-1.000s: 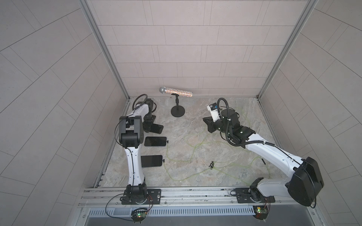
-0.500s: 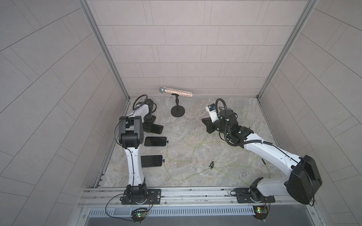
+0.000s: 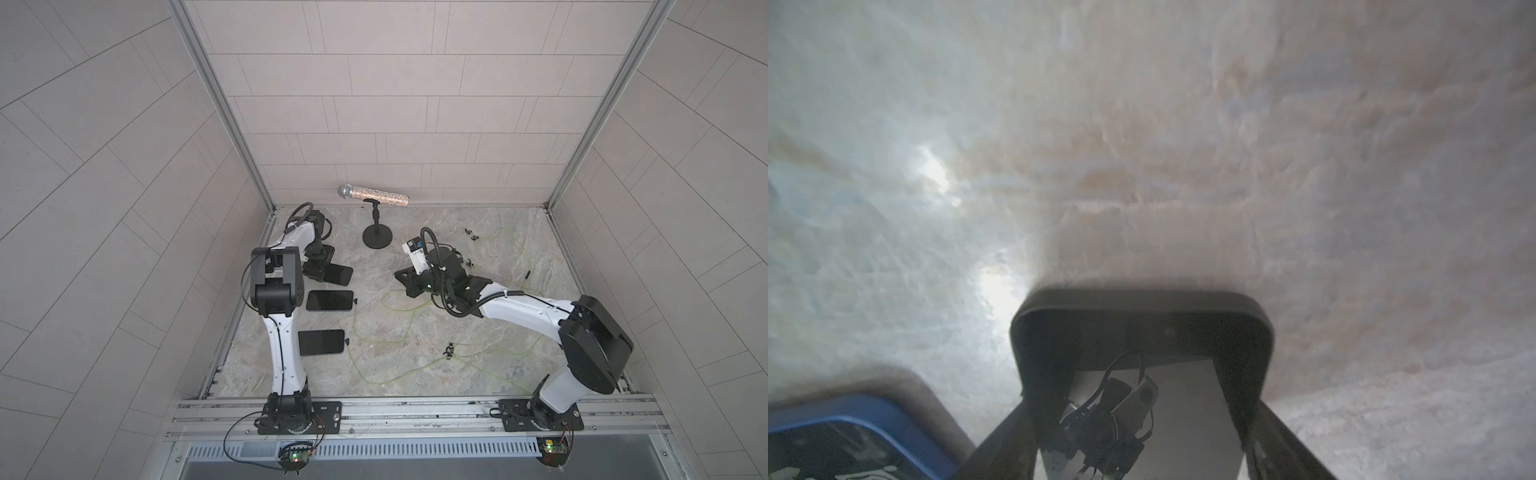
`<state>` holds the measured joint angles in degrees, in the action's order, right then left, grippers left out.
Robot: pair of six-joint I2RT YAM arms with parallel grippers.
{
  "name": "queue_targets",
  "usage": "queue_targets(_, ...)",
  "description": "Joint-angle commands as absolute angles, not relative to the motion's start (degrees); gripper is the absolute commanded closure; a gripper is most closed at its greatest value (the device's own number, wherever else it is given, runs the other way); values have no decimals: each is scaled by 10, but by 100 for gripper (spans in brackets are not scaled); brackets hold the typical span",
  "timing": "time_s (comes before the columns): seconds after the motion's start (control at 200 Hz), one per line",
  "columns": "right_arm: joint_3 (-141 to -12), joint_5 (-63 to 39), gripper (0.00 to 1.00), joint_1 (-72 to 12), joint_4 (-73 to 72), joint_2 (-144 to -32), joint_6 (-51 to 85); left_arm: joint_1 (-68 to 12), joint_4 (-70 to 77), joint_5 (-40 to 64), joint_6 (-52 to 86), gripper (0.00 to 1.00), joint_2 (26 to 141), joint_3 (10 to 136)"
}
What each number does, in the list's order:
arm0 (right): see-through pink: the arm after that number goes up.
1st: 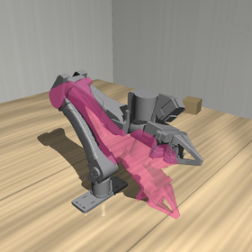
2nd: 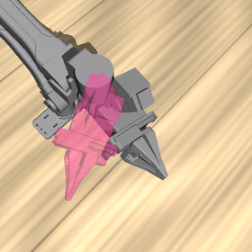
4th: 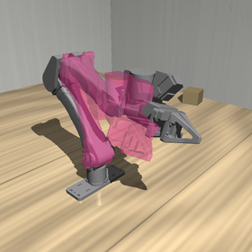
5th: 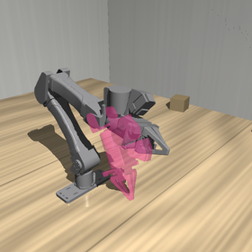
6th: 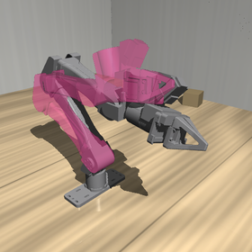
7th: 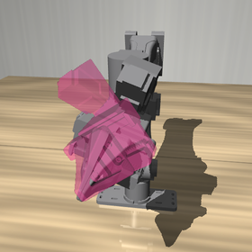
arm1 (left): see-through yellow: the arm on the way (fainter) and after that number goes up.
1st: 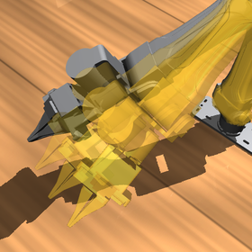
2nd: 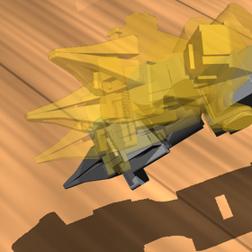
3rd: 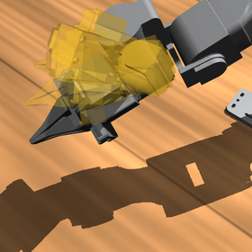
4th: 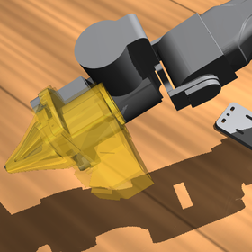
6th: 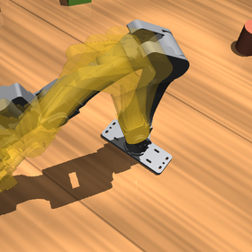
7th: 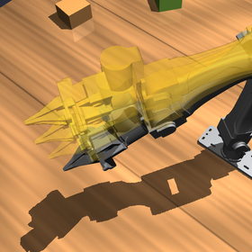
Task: Plug wired earphones into phones
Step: Pick up the phone at the center of the board.
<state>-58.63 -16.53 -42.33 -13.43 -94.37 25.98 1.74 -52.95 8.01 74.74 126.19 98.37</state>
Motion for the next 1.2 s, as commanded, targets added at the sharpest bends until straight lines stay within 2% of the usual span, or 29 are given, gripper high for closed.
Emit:
queue_targets(0.0,-609,-145,100,-437,-204,-969,311,12,-540,123,732,33,1224,975)
queue_targets(0.255,-636,-119,100,-466,-286,-1071,412,21,-533,166,719,33,1208,955)
queue_targets(0.62,-680,-57,100,-477,-245,-1133,426,28,-540,103,706,32,1244,963)
queue_targets(0.816,-677,-48,100,-477,-232,-1124,414,26,-538,65,717,21,1255,979)
queue_targets(1.036,-676,-50,100,-477,-229,-1120,409,14,-538,77,734,8,1253,960)
queue_targets(1.196,-676,-50,100,-477,-229,-1119,408,-5,-544,64,752,7,1251,955)
